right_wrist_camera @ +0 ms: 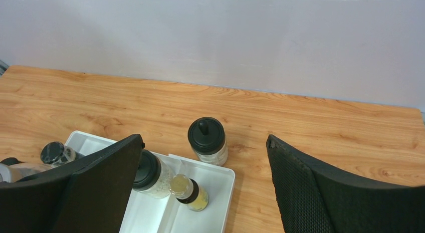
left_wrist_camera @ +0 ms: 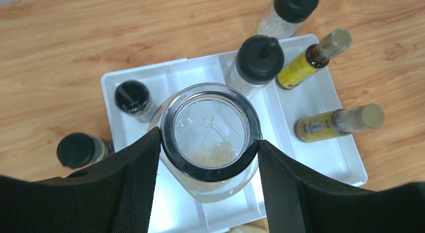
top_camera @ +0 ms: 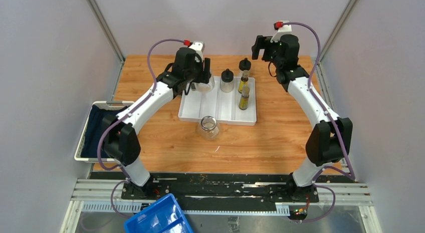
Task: Organize the condiment bottles
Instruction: Place the bottle in the storage box.
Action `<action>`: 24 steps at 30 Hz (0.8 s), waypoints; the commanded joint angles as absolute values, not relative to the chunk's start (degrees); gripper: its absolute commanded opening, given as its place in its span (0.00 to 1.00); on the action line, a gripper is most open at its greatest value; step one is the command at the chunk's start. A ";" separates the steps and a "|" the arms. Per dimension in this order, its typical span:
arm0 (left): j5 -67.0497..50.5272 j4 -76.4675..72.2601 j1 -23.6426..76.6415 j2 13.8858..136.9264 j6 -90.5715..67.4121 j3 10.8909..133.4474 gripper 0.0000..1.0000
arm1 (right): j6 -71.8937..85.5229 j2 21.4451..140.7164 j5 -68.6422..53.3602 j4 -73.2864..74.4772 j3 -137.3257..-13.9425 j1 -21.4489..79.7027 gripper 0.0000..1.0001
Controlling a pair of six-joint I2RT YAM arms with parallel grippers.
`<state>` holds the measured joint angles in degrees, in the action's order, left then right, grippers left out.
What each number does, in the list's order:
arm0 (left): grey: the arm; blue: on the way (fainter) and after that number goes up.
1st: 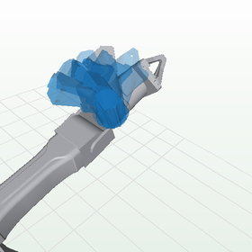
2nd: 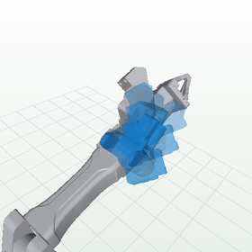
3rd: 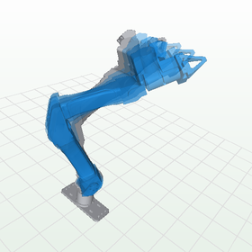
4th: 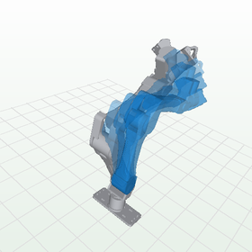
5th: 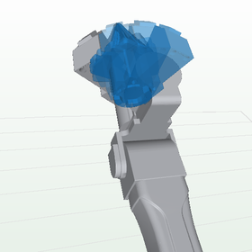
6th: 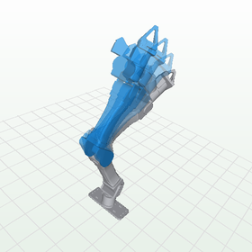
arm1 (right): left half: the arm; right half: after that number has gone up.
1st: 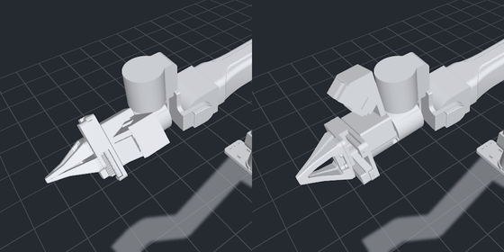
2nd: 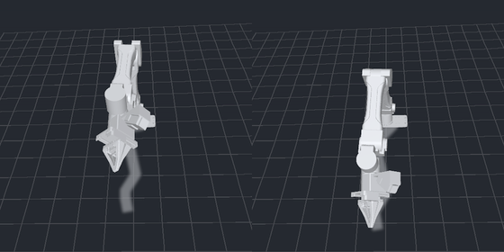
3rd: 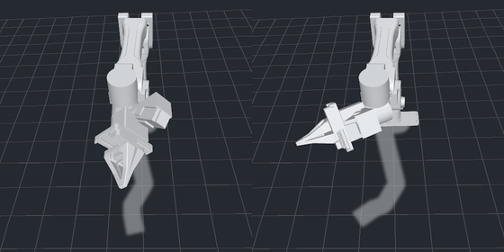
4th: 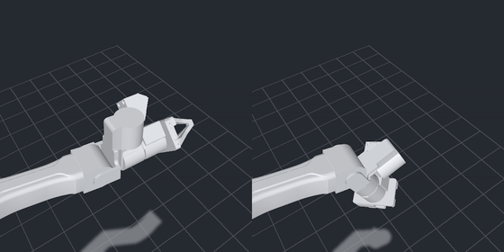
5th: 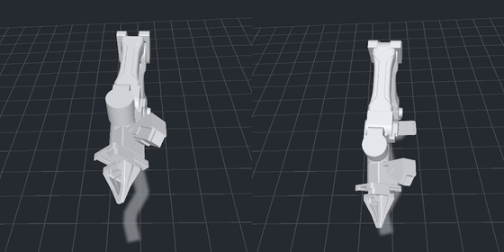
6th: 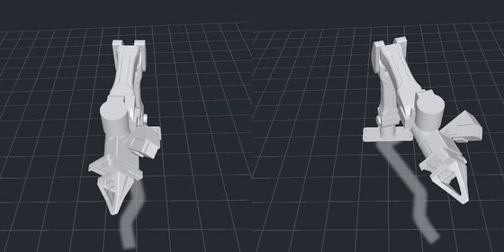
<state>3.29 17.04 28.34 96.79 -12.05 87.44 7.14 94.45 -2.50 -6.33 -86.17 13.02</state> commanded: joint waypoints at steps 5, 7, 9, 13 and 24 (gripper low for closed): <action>12.03 12.40 29.26 89.18 -18.93 78.98 0.00 | 6.22 92.28 -2.22 -4.46 -86.85 16.16 0.97; 13.38 11.38 29.47 88.44 -20.66 76.74 0.00 | 6.12 92.53 -2.20 -4.06 -87.31 16.47 0.97; 14.42 10.92 29.66 88.00 -21.82 75.61 0.00 | 6.16 92.63 -2.20 -4.00 -87.51 16.67 0.97; 15.76 10.67 29.79 87.13 -22.19 74.09 0.00 | 6.15 92.64 -2.28 -3.96 -87.67 16.96 0.97; 17.89 8.79 29.79 85.80 -22.37 69.20 0.00 | 5.58 93.55 -3.54 -2.66 -89.65 17.82 0.97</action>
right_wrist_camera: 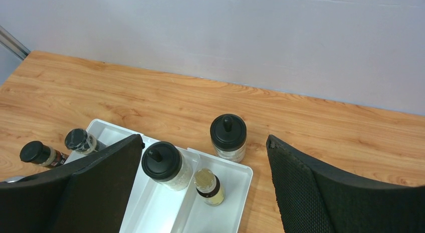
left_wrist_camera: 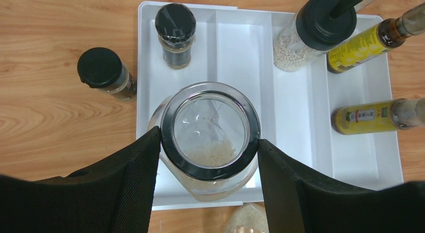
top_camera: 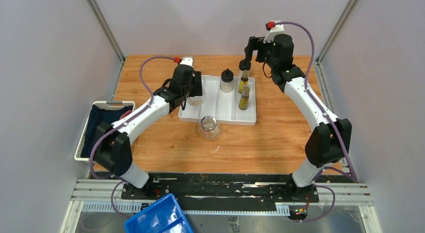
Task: Organize the condiment bottles
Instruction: Place the bottle in the storage box.
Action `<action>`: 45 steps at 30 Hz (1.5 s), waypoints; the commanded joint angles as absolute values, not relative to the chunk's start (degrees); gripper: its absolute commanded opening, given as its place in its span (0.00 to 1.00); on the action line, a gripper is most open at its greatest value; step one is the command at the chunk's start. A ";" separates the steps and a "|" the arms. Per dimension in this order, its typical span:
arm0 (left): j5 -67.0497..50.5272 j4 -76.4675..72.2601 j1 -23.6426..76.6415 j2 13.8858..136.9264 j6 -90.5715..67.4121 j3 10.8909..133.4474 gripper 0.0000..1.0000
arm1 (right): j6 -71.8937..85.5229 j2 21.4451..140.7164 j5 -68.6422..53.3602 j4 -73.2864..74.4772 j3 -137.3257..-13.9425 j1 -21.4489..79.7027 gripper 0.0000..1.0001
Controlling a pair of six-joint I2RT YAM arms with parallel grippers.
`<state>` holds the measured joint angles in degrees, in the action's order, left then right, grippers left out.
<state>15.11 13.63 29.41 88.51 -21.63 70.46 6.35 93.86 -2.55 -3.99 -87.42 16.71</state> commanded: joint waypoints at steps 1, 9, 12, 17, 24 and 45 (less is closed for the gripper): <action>18.23 8.50 29.79 85.73 -22.36 68.60 0.00 | 5.52 93.71 -3.64 -2.52 -89.88 17.84 0.97; 19.56 5.32 29.79 85.88 -21.65 64.37 0.00 | 4.97 94.67 -4.31 -1.70 -91.04 18.50 0.97; 19.86 3.23 29.79 85.91 -21.54 62.62 0.00 | 4.86 94.74 -4.35 -1.67 -91.01 18.54 0.97; 20.21 0.27 29.79 86.26 -21.20 60.06 0.00 | 4.72 95.17 -4.83 -1.50 -91.21 18.63 0.97; 19.87 -2.48 29.79 87.56 -20.04 58.49 0.00 | 4.41 95.70 -5.10 -1.32 -91.23 18.63 0.97; 20.38 -0.72 29.78 87.42 -18.57 53.47 0.00 | 4.19 95.98 -6.50 -0.30 -91.83 19.00 0.98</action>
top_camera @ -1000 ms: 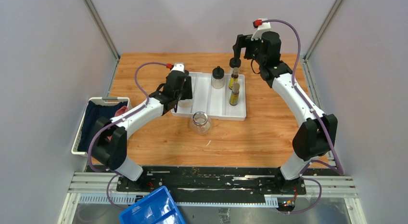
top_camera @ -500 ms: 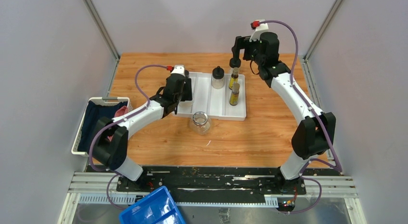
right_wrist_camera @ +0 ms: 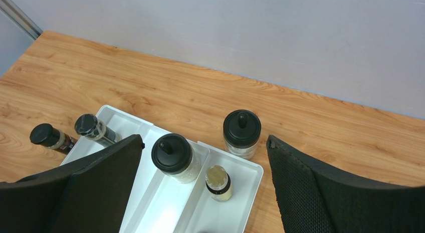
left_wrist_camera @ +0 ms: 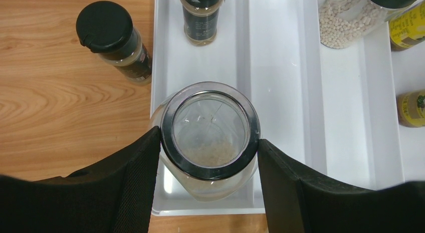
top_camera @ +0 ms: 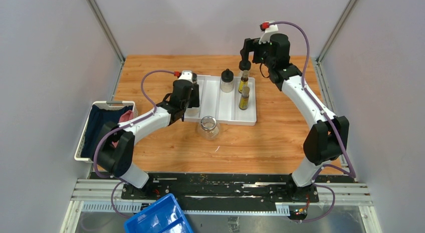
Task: Organize the condiment bottles
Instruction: Place the bottle in the storage box.
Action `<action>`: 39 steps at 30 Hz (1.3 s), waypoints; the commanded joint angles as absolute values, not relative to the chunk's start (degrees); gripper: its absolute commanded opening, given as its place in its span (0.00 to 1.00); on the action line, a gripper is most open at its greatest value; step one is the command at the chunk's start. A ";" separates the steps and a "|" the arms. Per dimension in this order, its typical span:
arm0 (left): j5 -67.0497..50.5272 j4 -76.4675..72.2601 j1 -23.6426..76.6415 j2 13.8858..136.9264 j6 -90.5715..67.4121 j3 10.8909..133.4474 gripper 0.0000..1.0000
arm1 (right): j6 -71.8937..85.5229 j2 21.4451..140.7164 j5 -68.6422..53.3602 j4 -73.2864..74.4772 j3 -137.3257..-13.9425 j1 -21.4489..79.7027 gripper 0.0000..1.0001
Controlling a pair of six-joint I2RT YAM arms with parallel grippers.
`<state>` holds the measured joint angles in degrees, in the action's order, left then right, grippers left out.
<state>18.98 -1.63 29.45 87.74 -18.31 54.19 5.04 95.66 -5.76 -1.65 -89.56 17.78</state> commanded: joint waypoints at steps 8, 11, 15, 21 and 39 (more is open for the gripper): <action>19.53 3.36 29.79 86.38 -20.00 53.46 0.11 | 3.78 96.06 -6.59 -0.22 -92.23 19.68 0.98; 18.81 5.05 29.79 85.70 -20.66 53.34 0.24 | 3.75 96.04 -6.59 -0.20 -92.35 19.90 0.98; 18.11 5.97 29.79 84.47 -22.01 52.44 0.36 | 3.47 96.19 -6.59 1.72 -93.08 20.29 0.98; 17.92 6.61 29.79 82.97 -22.76 51.68 0.47 | 2.75 96.45 -6.76 2.89 -94.37 21.06 0.98; 17.58 6.82 29.71 86.51 -22.07 55.35 0.82 | 0.26 100.04 -7.22 8.23 -100.64 24.36 0.99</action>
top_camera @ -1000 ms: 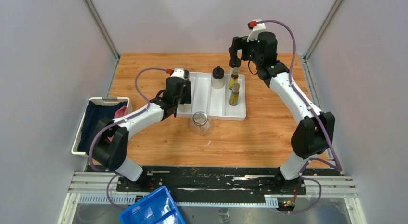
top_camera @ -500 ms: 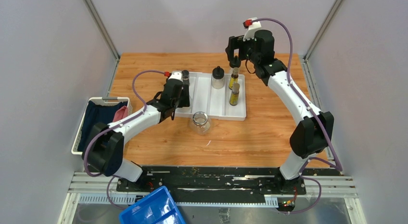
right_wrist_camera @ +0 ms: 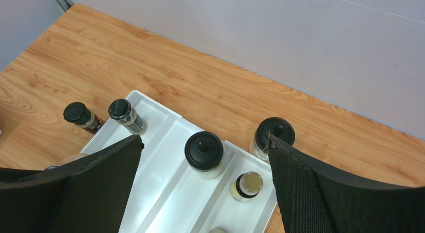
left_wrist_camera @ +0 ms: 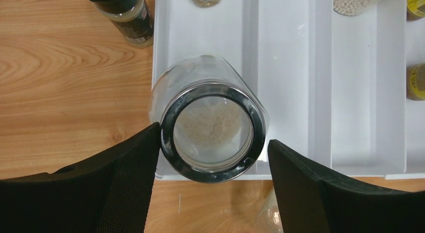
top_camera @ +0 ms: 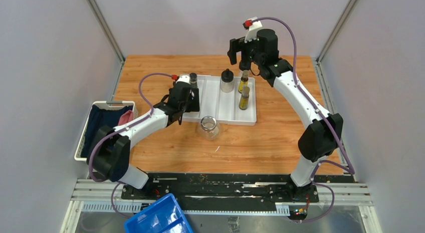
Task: Organize the condiment bottles
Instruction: Place the bottle in the storage box.
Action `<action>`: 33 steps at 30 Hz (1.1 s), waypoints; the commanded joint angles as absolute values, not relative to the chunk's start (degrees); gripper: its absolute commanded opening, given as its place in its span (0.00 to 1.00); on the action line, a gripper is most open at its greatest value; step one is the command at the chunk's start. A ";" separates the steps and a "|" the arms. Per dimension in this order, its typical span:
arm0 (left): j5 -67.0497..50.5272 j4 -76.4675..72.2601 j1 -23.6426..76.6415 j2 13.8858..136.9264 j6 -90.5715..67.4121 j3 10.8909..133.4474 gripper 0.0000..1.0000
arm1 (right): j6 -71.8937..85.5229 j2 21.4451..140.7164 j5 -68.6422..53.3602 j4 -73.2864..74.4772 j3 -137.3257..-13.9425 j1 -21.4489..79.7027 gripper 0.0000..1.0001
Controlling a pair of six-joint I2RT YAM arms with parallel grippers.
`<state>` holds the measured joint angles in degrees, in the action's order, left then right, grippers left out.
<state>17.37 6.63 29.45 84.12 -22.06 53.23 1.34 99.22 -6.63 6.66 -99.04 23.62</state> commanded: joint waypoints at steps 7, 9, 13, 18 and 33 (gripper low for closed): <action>17.81 6.15 28.91 89.11 -21.84 57.07 0.74 | 0.24 100.63 -7.03 8.06 -100.30 24.43 0.98; 17.44 6.15 28.60 89.45 -21.72 57.49 0.61 | 0.26 100.82 -7.03 7.92 -100.20 24.42 0.99; 17.71 6.99 28.21 89.69 -21.83 58.39 0.25 | 0.25 101.05 -7.03 7.64 -100.09 24.42 0.99; 17.74 8.15 28.04 90.59 -20.00 60.30 0.01 | 0.26 100.96 -6.95 7.55 -99.89 24.38 0.99; 16.06 17.28 28.04 96.69 -5.01 70.31 0.00 | 0.22 101.55 -6.66 7.55 -100.26 24.40 1.00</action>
